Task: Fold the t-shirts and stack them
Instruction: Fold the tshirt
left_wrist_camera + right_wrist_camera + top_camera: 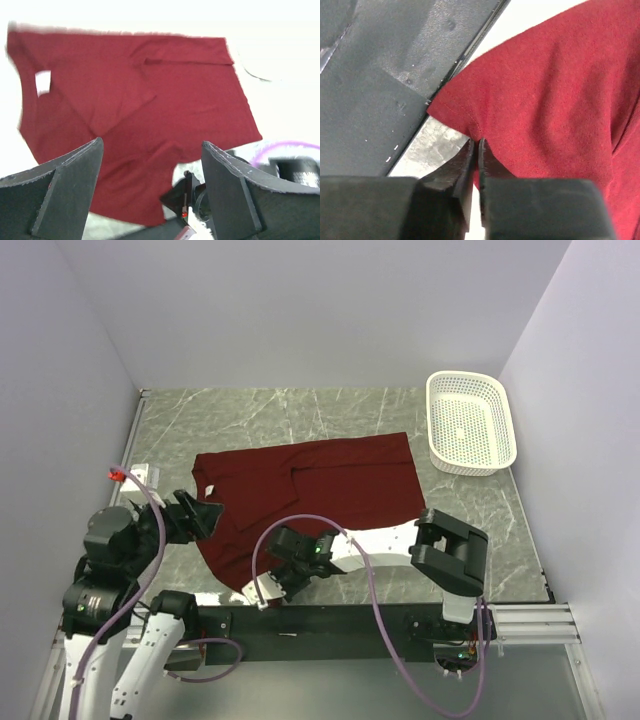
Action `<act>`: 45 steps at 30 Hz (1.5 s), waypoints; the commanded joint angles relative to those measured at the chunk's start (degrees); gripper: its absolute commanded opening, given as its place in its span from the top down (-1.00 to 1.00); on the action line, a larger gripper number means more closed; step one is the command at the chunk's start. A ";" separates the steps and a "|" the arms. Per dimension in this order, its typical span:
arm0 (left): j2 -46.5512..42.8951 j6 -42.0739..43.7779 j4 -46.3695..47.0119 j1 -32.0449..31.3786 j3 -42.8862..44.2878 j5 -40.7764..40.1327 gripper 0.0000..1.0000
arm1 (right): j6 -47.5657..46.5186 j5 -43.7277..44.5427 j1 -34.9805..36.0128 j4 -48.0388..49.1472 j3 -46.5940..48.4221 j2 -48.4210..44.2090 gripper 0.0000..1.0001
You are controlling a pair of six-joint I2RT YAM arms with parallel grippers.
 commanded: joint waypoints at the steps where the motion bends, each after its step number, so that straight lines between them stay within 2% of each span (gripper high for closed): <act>1: -1.80 12.55 7.00 -2.09 5.40 2.51 -0.70 | 1.95 -2.67 -1.14 -1.86 1.34 1.13 0.86; 2: -2.41 14.31 8.32 -2.45 5.58 3.56 -0.72 | 3.53 -3.90 -1.84 -2.21 2.12 0.78 0.98; 7: -7.94 33.10 16.15 -2.45 1.03 14.09 -0.81 | 9.67 -14.87 -8.77 -4.41 5.20 -1.24 1.00; 8: -8.56 36.35 16.24 -2.54 -0.03 18.73 -0.80 | 10.83 -16.46 -9.92 -4.68 5.82 -1.33 1.00; 9: -9.09 42.30 15.98 -2.54 -1.78 20.51 -0.79 | 11.97 -18.13 -11.41 -5.20 6.34 -1.16 1.00; 12: -8.57 50.85 11.69 -3.24 -3.81 26.56 -0.75 | 16.54 -24.46 -15.99 -5.91 8.63 0.24 1.00; 18: -7.34 59.49 6.58 -4.73 -9.08 33.18 -0.62 | 24.72 -36.68 -22.49 -8.10 14.08 5.77 1.00; 23: -6.72 64.77 3.41 -6.49 -14.10 34.77 -0.49 | 27.88 -43.45 -25.22 -11.62 20.23 10.97 1.00; 24: -6.29 67.99 3.06 -6.67 -15.24 35.12 -0.46 | 28.15 -45.46 -25.58 -13.10 21.11 12.72 1.00; 26: -5.32 70.12 3.58 -7.54 -15.86 33.81 -0.43 | 28.15 -47.23 -26.45 -14.78 23.48 14.22 1.00; 27: -3.58 74.75 2.28 -7.98 -15.86 32.50 -0.41 | 27.80 -48.72 -26.63 -16.53 24.18 15.53 1.00; 30: 0.64 80.39 1.65 -11.41 -15.69 27.57 -0.38 | 26.66 -50.58 -28.12 -19.69 26.73 17.04 1.00; 37: 6.72 87.79 3.58 -17.47 -18.58 23.09 -0.17 | 28.93 -55.06 -29.89 -21.12 29.99 20.73 1.00; 40: 6.90 89.73 7.35 -18.27 -20.87 21.59 -0.12 | 30.34 -56.03 -29.89 -20.41 30.26 21.35 1.00; 43: 7.69 91.40 12.28 -18.53 -22.89 20.18 0.06 | 31.49 -57.34 -29.89 -19.89 30.17 21.79 1.00; 45: 8.65 92.63 15.43 -18.88 -23.94 19.74 0.07 | 31.67 -57.61 -29.97 -19.71 30.26 21.87 1.00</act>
